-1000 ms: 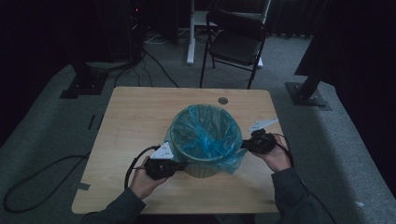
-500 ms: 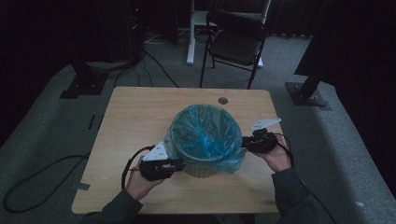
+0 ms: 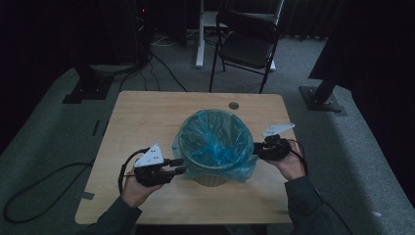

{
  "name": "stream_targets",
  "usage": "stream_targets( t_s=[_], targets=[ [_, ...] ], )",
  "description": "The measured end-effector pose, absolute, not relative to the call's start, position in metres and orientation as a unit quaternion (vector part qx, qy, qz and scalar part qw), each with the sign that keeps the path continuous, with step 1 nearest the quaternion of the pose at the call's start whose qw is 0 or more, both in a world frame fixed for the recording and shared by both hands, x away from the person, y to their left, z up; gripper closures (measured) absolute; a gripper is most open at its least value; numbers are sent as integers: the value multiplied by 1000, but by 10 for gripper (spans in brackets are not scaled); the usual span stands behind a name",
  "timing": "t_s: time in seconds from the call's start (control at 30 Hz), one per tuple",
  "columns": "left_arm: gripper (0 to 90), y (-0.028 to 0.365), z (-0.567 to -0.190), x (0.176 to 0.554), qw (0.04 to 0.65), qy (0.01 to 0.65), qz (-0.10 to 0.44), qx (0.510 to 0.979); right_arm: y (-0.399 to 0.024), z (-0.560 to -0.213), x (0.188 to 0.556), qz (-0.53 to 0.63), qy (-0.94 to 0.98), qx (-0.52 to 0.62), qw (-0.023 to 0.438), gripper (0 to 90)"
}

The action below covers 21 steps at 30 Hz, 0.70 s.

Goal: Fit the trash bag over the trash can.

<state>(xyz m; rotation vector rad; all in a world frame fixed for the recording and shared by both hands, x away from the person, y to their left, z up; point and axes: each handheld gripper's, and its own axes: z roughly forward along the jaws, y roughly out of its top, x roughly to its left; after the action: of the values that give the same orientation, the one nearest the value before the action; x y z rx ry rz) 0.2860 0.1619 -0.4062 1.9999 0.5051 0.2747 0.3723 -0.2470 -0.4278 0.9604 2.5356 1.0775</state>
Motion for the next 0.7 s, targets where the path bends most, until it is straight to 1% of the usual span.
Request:
stream_targets(
  t_s=[0.23, 0.57, 0.6, 0.7],
  targets=[
    [685, 165, -389, 291, 516, 200, 127, 823, -247, -429, 372, 367, 864, 327, 110, 701],
    [686, 158, -377, 304, 516, 186, 121, 827, -250, -434, 371, 369, 862, 330, 107, 700],
    [686, 153, -373, 311, 517, 179, 119, 829, -251, -435, 371, 368, 862, 332, 105, 700],
    [685, 149, -370, 320, 513, 173, 113, 833, -251, -435, 371, 369, 862, 331, 106, 699]
  ],
)
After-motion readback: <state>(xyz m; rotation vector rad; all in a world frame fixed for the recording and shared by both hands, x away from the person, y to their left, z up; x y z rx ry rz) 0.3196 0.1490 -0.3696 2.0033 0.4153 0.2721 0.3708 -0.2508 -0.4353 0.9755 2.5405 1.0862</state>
